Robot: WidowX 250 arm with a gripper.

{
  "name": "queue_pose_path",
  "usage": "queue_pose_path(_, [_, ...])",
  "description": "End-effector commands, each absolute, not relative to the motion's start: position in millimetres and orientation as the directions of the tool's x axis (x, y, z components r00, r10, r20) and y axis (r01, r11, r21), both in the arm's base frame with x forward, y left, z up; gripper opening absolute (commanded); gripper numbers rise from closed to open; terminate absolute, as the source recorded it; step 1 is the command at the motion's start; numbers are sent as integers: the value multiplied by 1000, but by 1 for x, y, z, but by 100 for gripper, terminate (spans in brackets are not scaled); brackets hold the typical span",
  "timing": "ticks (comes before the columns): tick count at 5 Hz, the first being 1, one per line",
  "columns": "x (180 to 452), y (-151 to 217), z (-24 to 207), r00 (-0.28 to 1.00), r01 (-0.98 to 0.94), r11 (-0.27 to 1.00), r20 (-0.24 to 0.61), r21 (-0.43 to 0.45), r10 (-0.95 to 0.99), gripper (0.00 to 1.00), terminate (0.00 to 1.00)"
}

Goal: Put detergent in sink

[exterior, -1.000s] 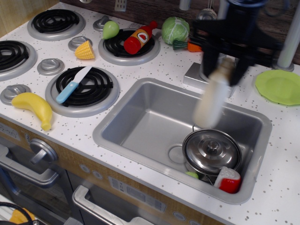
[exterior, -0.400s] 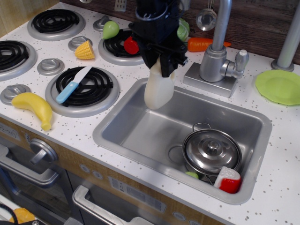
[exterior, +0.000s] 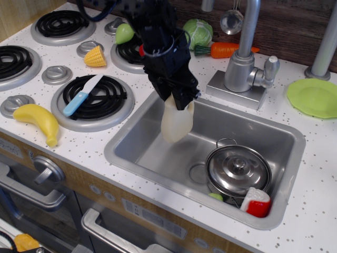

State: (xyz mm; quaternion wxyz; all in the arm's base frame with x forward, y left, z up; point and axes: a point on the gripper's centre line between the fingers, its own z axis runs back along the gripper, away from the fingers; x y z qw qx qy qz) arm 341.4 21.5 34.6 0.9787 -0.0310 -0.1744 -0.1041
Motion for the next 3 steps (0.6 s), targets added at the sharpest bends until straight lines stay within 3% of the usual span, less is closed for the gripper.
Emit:
queue_pose_path(1, [340, 23, 29, 863, 230, 972, 449, 55, -230, 0, 0])
queue_pose_path(2, [342, 22, 18, 849, 226, 974, 487, 18, -206, 100, 0])
queue_pose_path(3, [342, 22, 18, 849, 226, 974, 487, 18, -206, 100, 100])
